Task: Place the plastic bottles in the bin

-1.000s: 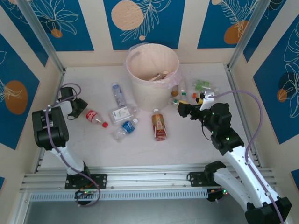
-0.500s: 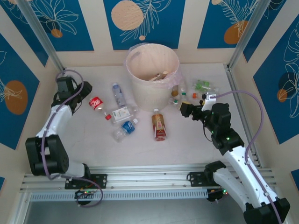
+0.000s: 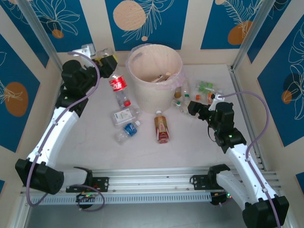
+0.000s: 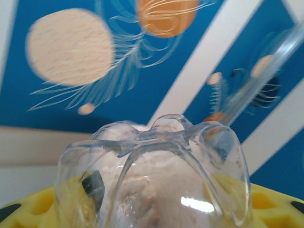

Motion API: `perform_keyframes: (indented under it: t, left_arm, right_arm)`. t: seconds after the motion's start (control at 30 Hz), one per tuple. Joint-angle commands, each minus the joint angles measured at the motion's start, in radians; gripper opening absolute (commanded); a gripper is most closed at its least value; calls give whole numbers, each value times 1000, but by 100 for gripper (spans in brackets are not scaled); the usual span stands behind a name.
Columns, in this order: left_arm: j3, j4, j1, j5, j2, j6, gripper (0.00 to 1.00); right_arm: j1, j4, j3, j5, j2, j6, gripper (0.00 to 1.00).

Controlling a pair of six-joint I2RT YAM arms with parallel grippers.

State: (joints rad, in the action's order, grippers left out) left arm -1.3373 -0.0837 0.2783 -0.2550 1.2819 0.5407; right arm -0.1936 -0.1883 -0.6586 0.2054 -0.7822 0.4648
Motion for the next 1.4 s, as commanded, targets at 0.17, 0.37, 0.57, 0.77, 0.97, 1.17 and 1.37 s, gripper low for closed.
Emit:
perform_keyframes:
  t: [0.17, 0.37, 0.57, 0.77, 0.97, 1.17, 1.37]
  left_arm:
    - [-320, -119, 172, 79, 208, -149, 0]
    - [-576, -43, 221, 225, 411, -264, 0]
    - [-754, 79, 241, 386, 575, -411, 0]
    - [-836, 210, 264, 489, 688, -553, 0]
    - [-839, 226, 320, 756, 777, -773, 10]
    - [-835, 198, 329, 955, 873, -854, 31]
    - [-864, 258, 330, 980, 897, -802, 70]
  right_arm:
    - [10, -11, -24, -20, 6, 50, 100]
    - [13, -34, -32, -18, 17, 52, 100]
    - [14, -48, -34, -17, 23, 52, 100]
    - [17, -59, -32, -18, 24, 51, 100]
    - [17, -82, -35, -17, 26, 48, 99]
    - [21, -103, -36, -8, 33, 35, 100]
    - [23, -107, -39, -7, 31, 31, 100]
